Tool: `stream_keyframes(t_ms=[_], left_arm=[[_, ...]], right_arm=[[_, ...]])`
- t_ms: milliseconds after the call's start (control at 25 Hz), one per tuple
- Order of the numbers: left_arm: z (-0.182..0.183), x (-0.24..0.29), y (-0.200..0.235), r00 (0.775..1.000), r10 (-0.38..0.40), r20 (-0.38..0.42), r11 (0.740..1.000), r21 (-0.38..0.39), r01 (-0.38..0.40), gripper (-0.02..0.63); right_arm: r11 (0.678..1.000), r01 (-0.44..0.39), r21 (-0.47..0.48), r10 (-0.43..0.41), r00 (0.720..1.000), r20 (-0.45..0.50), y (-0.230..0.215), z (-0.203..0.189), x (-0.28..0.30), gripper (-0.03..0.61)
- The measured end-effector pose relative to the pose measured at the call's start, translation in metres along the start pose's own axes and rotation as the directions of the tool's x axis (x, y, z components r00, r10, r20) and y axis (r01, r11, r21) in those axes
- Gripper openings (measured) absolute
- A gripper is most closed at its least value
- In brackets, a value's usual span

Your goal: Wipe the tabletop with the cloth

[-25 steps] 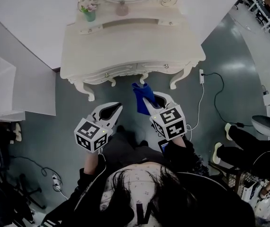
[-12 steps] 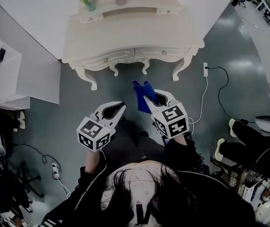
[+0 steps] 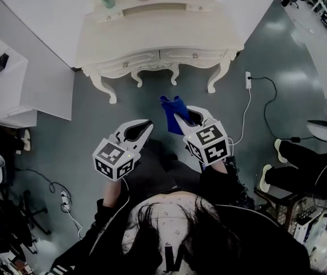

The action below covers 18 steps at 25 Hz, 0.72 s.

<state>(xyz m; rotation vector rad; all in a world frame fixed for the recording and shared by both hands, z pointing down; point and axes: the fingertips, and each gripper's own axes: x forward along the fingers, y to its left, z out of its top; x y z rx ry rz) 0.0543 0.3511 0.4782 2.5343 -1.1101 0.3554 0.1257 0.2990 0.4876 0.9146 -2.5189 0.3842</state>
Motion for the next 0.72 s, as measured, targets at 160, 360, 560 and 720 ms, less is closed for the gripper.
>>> stream_keyframes(t_ms=[160,360,560,720], left_arm=[[0.002,0.004,-0.009,1.0,-0.005,0.008,1.0,0.009,0.005,0.002],[0.004,0.003,-0.014,1.0,-0.002,0.018,1.0,0.014,0.002,0.002],[0.0,0.002,-0.016,1.0,0.006,0.022,1.0,0.012,-0.006,0.002],[-0.001,0.004,-0.019,1.0,0.003,0.022,1.0,0.016,-0.003,0.002]], right_arm=[[1.0,0.009,-0.006,-0.009,1.0,0.009,-0.005,0.001,-0.009,0.077],[1.0,0.014,-0.006,-0.014,1.0,0.023,-0.009,0.004,-0.017,0.077],[1.0,0.018,0.005,-0.018,0.999,0.036,-0.014,0.003,-0.024,0.077],[1.0,0.019,0.022,-0.02,0.999,0.046,-0.021,0.003,-0.029,0.077]])
